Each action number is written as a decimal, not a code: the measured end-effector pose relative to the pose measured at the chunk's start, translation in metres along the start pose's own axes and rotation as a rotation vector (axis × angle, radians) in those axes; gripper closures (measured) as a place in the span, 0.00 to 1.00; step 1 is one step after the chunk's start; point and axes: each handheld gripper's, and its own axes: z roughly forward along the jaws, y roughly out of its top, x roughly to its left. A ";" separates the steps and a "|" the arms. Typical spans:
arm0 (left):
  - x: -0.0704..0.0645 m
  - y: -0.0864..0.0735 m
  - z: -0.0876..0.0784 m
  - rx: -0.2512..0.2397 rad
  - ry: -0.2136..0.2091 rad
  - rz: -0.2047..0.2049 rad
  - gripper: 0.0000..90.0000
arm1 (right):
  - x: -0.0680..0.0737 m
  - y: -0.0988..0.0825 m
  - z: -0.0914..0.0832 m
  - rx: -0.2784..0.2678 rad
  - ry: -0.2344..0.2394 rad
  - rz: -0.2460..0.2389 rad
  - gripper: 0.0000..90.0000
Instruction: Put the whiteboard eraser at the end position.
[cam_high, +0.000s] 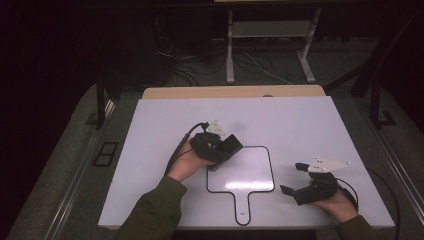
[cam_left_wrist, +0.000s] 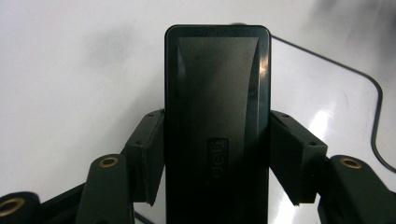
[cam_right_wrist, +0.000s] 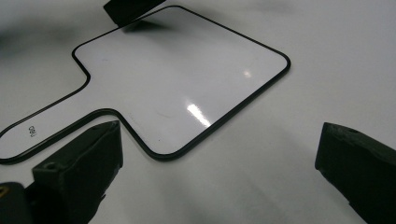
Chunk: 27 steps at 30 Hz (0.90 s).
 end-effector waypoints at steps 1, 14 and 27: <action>0.002 0.002 0.001 -0.001 0.001 0.003 0.44 | 0.000 0.000 0.000 0.000 0.000 0.000 0.00; 0.028 0.029 0.013 -0.022 0.016 -0.014 0.45 | 0.000 0.000 0.000 -0.001 0.003 0.000 0.00; 0.060 0.063 0.036 0.037 0.057 -0.017 0.45 | 0.000 0.000 -0.001 -0.008 0.010 0.007 0.00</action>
